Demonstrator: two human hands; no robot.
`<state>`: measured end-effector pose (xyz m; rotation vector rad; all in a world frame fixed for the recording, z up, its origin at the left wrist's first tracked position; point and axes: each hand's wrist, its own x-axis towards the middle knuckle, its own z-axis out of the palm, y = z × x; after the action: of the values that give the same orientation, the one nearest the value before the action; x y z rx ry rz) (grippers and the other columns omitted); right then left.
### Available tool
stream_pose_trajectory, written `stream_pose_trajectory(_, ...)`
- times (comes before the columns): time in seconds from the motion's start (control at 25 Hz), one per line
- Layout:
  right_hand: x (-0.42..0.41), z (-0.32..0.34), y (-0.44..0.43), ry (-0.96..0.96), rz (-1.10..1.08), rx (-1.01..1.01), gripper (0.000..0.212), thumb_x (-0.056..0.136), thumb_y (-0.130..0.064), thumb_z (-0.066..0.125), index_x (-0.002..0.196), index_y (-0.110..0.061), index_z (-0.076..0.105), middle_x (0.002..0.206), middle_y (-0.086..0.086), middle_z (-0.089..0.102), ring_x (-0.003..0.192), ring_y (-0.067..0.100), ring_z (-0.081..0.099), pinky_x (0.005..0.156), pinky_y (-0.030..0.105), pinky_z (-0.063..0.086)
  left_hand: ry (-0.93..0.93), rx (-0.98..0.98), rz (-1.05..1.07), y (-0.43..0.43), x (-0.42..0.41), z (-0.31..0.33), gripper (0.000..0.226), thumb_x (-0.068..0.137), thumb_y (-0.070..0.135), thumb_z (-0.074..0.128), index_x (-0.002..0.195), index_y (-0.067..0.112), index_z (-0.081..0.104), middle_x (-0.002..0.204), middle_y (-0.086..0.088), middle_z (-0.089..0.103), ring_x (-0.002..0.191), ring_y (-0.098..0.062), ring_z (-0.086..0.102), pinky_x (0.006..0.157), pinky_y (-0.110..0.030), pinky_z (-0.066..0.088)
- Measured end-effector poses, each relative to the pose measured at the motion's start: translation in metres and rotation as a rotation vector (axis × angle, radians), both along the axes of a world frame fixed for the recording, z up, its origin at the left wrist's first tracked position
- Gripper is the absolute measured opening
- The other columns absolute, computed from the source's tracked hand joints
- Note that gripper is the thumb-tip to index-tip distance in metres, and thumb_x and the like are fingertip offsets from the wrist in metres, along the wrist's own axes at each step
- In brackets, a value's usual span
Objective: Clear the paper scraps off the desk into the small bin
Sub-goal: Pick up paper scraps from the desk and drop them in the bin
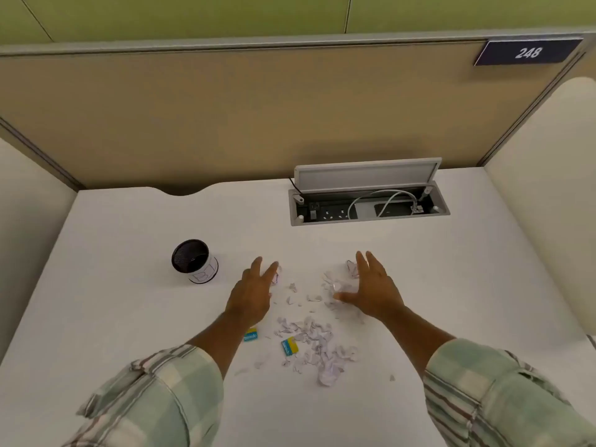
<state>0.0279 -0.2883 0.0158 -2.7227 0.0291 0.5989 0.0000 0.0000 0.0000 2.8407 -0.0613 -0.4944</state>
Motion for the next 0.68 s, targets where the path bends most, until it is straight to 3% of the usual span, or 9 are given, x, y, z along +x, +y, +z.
stream_pose_trajectory(0.16, 0.025, -0.008, 0.004, 0.115, 0.058, -0.06, 0.122, 0.065, -0.078, 0.073, 0.16, -0.028, 0.013, 0.169, 0.008, 0.013, 0.154, 0.034, 0.02, 0.12, 0.051, 0.031, 0.072, 0.021, -0.058, 0.001, 0.025, -0.009, 0.076, 0.098, 0.008, 0.058, 0.16, 0.031, 0.021, 0.169, -0.008, 0.009, 0.146, -0.031, 0.036, 0.107, -0.042, 0.051)
stream_pose_trajectory(0.32, 0.018, -0.028, 0.016, 0.117, 0.115, -0.042, 0.082, 0.079, -0.057, 0.074, 0.15, -0.031, 0.04, 0.153, 0.005, 0.042, 0.138, 0.028, 0.043, 0.107, 0.044, 0.046, 0.078, 0.042, -0.09, -0.002, 0.034, -0.02, 0.064, 0.099, 0.006, 0.056, 0.157, 0.02, 0.031, 0.165, -0.007, 0.023, 0.141, -0.028, 0.042, 0.107, -0.039, 0.051)
stream_pose_trajectory(0.44, 0.009, -0.034, 0.025, 0.073, 0.106, -0.032, 0.05, 0.09, -0.042, 0.064, 0.137, -0.028, 0.057, 0.134, 0.005, 0.053, 0.123, 0.026, 0.054, 0.097, 0.041, 0.052, 0.016, 0.026, -0.102, -0.005, 0.033, -0.023, 0.043, 0.099, 0.004, 0.053, 0.14, 0.016, 0.048, 0.142, -0.007, 0.044, 0.122, -0.026, 0.051, 0.091, -0.037, 0.056)
stream_pose_trajectory(0.52, 0.002, -0.036, 0.028, 0.043, 0.104, -0.038, 0.04, 0.095, -0.035, 0.055, 0.134, -0.028, 0.06, 0.126, 0.006, 0.058, 0.117, 0.026, 0.057, 0.094, 0.041, 0.053, -0.006, 0.014, -0.072, -0.007, 0.028, -0.026, 0.029, 0.099, 0.005, 0.05, 0.126, 0.015, 0.054, 0.128, -0.007, 0.05, 0.113, -0.024, 0.053, 0.085, -0.033, 0.053)
stream_pose_trajectory(0.68, -0.007, -0.038, 0.029, 0.035, -0.033, 0.096, 0.035, 0.096, -0.031, 0.057, 0.129, -0.024, 0.066, 0.119, 0.007, 0.064, 0.109, 0.026, 0.063, 0.095, 0.034, 0.052, -0.028, -0.138, 0.08, -0.011, 0.02, -0.03, 0.025, 0.1, 0.011, 0.053, 0.124, 0.01, 0.061, 0.123, -0.01, 0.059, 0.116, -0.026, 0.057, 0.096, -0.028, 0.046)
